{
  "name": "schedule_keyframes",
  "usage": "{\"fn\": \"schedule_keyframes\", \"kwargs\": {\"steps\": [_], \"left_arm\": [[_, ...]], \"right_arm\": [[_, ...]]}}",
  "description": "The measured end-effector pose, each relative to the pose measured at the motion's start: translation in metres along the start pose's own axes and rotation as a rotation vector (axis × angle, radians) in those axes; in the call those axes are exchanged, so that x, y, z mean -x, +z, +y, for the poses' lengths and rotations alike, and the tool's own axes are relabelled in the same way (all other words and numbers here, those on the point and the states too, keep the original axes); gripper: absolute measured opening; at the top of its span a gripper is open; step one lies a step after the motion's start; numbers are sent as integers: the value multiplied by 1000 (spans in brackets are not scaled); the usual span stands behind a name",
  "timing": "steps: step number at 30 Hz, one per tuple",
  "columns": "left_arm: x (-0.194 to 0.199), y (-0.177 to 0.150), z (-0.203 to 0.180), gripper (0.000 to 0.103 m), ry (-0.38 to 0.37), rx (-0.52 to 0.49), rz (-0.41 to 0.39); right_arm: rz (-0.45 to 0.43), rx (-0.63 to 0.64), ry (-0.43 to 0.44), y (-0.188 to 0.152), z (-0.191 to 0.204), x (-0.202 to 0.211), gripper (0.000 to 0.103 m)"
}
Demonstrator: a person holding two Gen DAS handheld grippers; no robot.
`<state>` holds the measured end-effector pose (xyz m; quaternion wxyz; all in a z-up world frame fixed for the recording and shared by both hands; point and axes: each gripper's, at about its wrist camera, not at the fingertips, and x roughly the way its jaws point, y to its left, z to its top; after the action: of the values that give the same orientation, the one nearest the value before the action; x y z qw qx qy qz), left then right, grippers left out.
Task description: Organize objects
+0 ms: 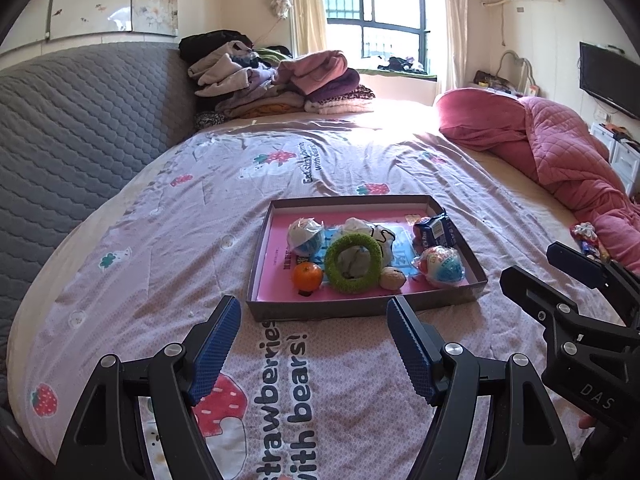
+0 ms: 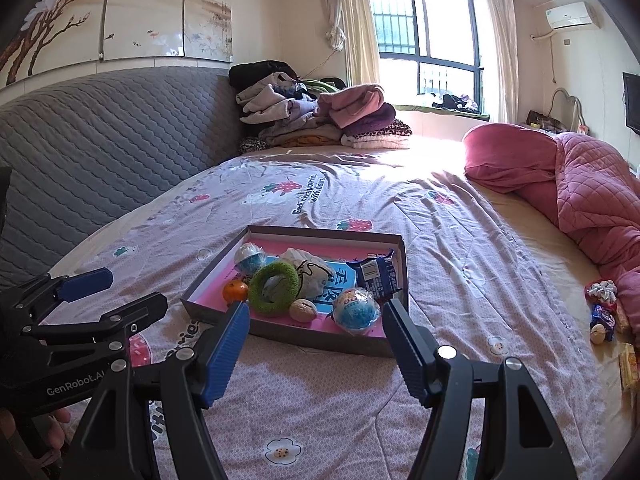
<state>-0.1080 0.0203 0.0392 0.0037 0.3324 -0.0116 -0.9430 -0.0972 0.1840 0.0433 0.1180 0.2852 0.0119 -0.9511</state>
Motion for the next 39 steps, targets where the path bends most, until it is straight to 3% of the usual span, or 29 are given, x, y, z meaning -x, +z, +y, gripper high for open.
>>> {"fn": "schedule_keyframes", "kwargs": {"steps": [21, 39], "left_arm": [[-32, -26, 12, 77, 11, 24, 59], [-59, -48, 16, 77, -5, 39, 78]], "right_arm": [[79, -33, -34, -31, -10, -36, 68], [92, -53, -49, -53, -11, -47, 68]]}}
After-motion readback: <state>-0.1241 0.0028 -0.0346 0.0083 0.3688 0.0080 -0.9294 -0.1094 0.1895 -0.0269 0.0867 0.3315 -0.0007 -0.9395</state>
